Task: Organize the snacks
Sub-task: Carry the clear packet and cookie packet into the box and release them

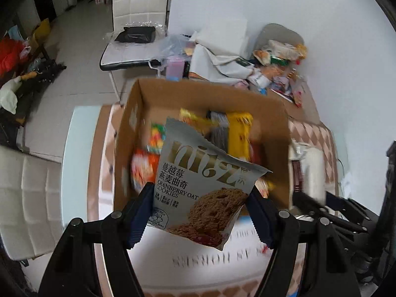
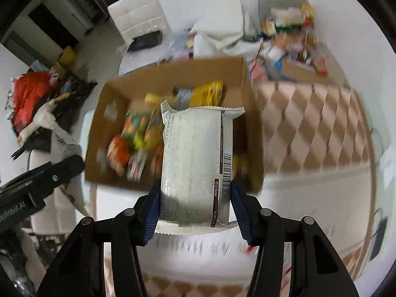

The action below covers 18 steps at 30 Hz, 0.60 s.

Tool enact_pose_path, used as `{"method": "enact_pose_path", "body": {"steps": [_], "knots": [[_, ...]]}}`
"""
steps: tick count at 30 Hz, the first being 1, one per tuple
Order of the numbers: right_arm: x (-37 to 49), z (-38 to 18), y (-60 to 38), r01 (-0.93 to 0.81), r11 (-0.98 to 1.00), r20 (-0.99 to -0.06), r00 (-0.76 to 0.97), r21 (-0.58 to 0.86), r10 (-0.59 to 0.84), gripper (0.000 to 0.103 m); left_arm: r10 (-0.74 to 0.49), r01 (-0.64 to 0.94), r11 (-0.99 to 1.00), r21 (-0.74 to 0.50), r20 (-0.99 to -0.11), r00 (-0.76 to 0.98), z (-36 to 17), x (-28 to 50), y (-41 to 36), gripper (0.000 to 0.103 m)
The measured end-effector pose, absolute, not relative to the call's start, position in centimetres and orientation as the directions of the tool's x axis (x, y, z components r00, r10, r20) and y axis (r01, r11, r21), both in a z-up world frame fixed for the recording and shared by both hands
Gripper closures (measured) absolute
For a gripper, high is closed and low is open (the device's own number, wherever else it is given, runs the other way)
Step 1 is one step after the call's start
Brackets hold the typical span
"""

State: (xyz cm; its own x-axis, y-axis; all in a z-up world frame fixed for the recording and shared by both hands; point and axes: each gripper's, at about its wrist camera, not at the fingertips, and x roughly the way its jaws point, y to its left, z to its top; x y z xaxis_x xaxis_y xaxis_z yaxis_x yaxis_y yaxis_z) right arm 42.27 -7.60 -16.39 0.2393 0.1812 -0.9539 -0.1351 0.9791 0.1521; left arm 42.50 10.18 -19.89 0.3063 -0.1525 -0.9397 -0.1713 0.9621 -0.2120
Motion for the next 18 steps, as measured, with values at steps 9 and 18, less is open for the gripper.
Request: {"method": "enact_pose_path", "body": {"steps": [9, 18], "knots": [[54.8, -23.7, -7.1, -0.098, 0.993, -0.98, 0.176, 0.072, 0.089, 0.047, -0.11, -0.216, 0.965, -0.148, -0.978, 0.178, -26.5, 53.2, 12.9, 0.033], [59.6, -29.6, -7.1, -0.066, 0.997, -0.993, 0.112, 0.036, 0.044, 0.046, -0.063, -0.203, 0.976, -0.084, -0.992, 0.107, -30.6, 57.0, 13.4, 0.032]]}}
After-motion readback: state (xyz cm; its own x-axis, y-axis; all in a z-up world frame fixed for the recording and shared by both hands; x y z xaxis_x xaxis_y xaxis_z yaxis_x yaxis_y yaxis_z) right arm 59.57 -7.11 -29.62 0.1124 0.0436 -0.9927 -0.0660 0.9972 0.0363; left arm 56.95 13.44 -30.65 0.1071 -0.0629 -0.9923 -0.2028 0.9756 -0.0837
